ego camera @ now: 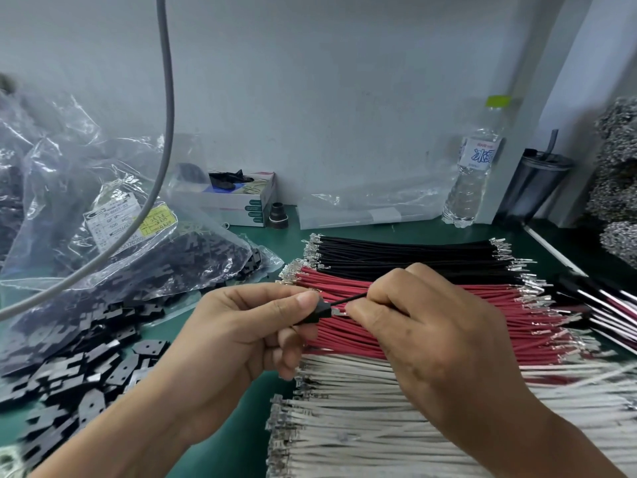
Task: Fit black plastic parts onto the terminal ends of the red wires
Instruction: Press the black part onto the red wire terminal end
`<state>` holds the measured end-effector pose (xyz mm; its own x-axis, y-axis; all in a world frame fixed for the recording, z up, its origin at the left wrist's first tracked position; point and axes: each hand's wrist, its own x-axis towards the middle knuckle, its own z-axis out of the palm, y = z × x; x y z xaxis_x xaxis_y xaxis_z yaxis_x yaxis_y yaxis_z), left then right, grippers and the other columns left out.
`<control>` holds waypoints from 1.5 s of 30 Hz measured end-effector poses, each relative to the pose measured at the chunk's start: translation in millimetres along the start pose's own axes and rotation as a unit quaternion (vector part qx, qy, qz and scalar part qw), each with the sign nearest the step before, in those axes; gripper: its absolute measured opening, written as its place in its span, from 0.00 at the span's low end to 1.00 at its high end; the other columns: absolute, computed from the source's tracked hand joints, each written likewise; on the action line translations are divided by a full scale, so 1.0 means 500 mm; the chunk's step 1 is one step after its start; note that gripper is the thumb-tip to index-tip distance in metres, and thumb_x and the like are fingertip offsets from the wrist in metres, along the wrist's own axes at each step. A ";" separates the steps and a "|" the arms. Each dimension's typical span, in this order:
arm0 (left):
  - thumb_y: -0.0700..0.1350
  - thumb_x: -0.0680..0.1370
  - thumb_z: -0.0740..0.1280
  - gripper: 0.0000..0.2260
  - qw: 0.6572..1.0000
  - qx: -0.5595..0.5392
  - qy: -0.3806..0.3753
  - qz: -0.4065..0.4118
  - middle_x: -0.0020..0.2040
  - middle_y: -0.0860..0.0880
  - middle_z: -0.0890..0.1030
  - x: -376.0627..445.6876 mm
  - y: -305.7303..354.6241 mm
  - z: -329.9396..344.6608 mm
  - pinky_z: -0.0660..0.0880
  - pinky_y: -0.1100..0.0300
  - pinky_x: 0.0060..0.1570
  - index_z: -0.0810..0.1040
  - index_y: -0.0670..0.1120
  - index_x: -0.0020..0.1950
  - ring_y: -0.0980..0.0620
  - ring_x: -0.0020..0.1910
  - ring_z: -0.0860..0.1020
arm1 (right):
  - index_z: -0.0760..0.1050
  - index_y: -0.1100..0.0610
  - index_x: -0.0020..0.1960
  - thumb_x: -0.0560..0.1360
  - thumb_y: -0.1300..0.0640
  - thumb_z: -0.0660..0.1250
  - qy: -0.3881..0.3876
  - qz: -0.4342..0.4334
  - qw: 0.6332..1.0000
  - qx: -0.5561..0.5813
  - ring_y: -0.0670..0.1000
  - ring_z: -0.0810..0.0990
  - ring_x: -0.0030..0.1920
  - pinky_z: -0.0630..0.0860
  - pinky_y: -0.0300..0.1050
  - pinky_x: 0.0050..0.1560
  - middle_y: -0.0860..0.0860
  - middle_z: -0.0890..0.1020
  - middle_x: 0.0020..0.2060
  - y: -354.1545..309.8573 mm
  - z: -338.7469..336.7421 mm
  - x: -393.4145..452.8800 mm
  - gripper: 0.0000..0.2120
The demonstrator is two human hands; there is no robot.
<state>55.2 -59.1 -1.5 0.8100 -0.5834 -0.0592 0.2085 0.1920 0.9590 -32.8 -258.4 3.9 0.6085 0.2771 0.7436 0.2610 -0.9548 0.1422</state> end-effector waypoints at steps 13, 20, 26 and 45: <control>0.46 0.66 0.82 0.16 0.926 0.292 0.046 0.234 0.46 0.48 0.86 -0.017 -0.006 0.031 0.81 0.61 0.38 0.88 0.56 0.52 0.53 0.37 0.83 | 0.84 0.51 0.49 0.77 0.52 0.68 -0.019 0.153 0.967 0.203 0.46 0.79 0.42 0.77 0.46 0.38 0.43 0.79 0.41 -0.011 0.014 -0.007 0.06; 0.41 0.73 0.77 0.10 0.934 0.292 0.035 0.201 0.33 0.48 0.86 -0.014 -0.005 0.015 0.80 0.62 0.34 0.88 0.55 0.48 0.50 0.30 0.84 | 0.82 0.50 0.44 0.77 0.50 0.67 -0.045 0.174 0.957 0.228 0.45 0.78 0.42 0.73 0.41 0.41 0.42 0.78 0.39 -0.010 0.011 -0.006 0.07; 0.43 0.73 0.76 0.05 0.966 0.208 -0.017 0.152 0.33 0.42 0.85 -0.009 -0.013 0.011 0.81 0.59 0.33 0.88 0.50 0.48 0.45 0.31 0.85 | 0.81 0.50 0.44 0.78 0.48 0.64 -0.057 0.135 0.965 0.216 0.43 0.77 0.41 0.73 0.40 0.41 0.41 0.77 0.39 -0.016 0.011 -0.001 0.10; 0.47 0.70 0.76 0.07 0.963 0.187 0.082 0.174 0.32 0.42 0.84 0.011 -0.018 -0.009 0.79 0.59 0.27 0.88 0.51 0.47 0.48 0.26 0.81 | 0.79 0.45 0.43 0.72 0.45 0.69 -0.251 0.096 0.948 0.173 0.42 0.75 0.42 0.76 0.44 0.39 0.39 0.77 0.41 -0.022 -0.017 0.009 0.05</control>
<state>60.0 -60.6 -11.6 0.8770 -0.3971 0.2706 -0.2787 0.0385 0.9596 -39.3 -247.6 11.6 0.9268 0.2010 0.3173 0.2866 -0.9244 -0.2517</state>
